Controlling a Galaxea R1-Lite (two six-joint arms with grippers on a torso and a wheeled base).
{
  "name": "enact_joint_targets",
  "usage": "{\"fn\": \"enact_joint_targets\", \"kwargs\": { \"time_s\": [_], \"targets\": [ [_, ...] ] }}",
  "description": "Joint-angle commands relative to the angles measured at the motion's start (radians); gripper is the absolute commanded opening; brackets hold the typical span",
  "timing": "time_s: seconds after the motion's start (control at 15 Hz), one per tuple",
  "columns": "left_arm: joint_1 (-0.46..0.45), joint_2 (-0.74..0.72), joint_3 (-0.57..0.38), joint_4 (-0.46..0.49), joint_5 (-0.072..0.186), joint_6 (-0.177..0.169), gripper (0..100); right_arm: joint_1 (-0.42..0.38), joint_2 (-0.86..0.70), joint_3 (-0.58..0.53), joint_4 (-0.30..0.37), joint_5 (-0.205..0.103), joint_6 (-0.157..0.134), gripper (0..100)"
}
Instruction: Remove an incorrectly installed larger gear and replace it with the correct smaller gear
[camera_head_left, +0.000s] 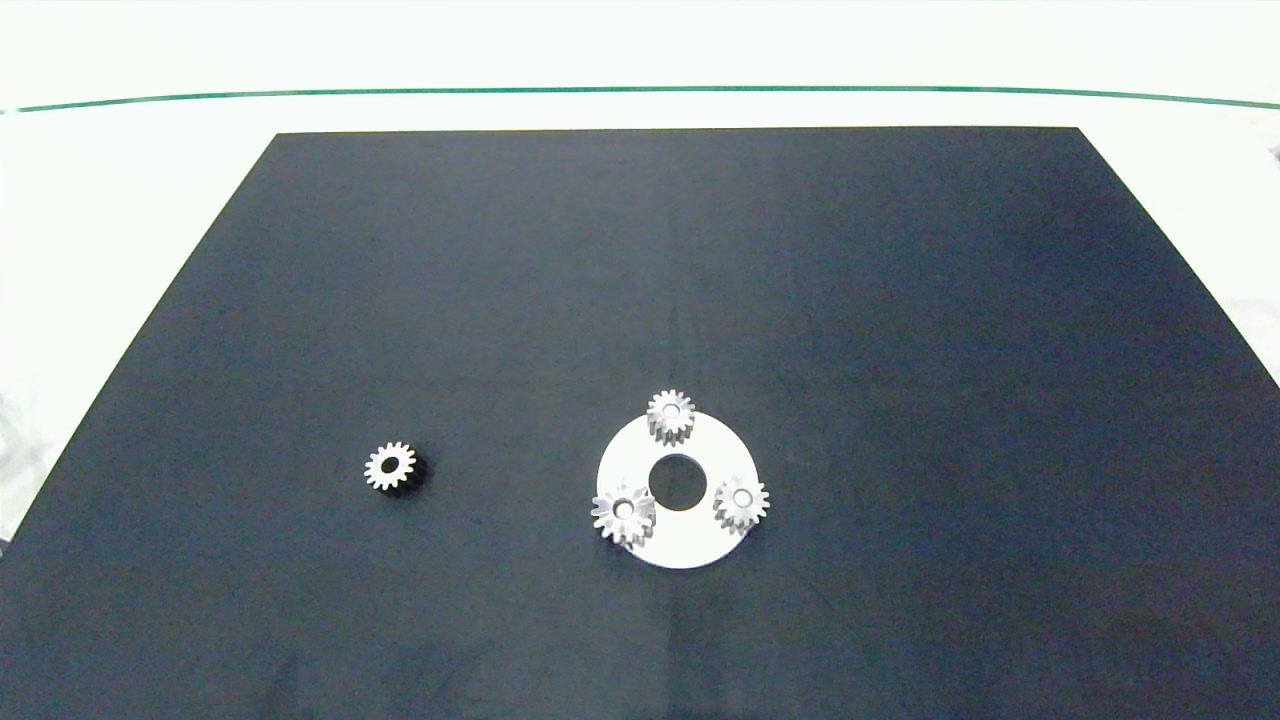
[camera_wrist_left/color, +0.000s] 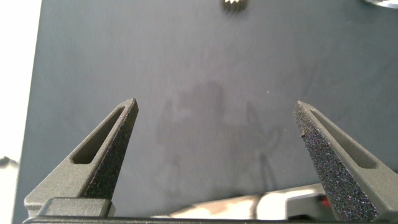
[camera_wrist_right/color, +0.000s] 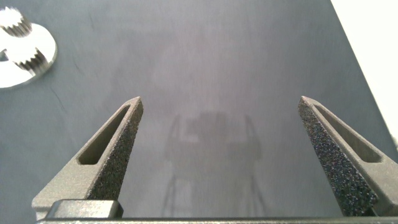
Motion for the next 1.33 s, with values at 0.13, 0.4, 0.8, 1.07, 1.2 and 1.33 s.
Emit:
{"fn": "enact_joint_targets", "kwargs": {
  "time_s": [0.13, 0.4, 0.8, 1.07, 1.2, 1.33],
  "targets": [
    [-0.109, 0.130, -0.091, 0.003, -0.011, 0.067, 100, 0.007, 0.188, -0.126, -0.004, 0.004, 0.001, 100],
    [-0.193, 0.376, -0.245, 0.003, -0.011, 0.073, 100, 0.030, 0.344, -0.160, -0.025, 0.011, 0.007, 100],
    [-0.235, 0.604, -0.263, -0.024, -0.022, 0.080, 100, 0.035, 0.654, -0.339, -0.071, 0.039, 0.001, 100],
    [-0.360, 0.684, -0.285, -0.058, -0.016, 0.139, 100, 0.056, 0.815, -0.453, -0.062, 0.062, -0.027, 100],
    [-0.419, 0.726, -0.308, -0.058, -0.013, 0.182, 100, 0.070, 0.821, -0.456, -0.059, 0.062, -0.030, 100],
    [-0.435, 0.795, -0.351, -0.058, -0.007, 0.195, 100, 0.070, 0.821, -0.456, -0.059, 0.062, -0.030, 100]
  ]
}}
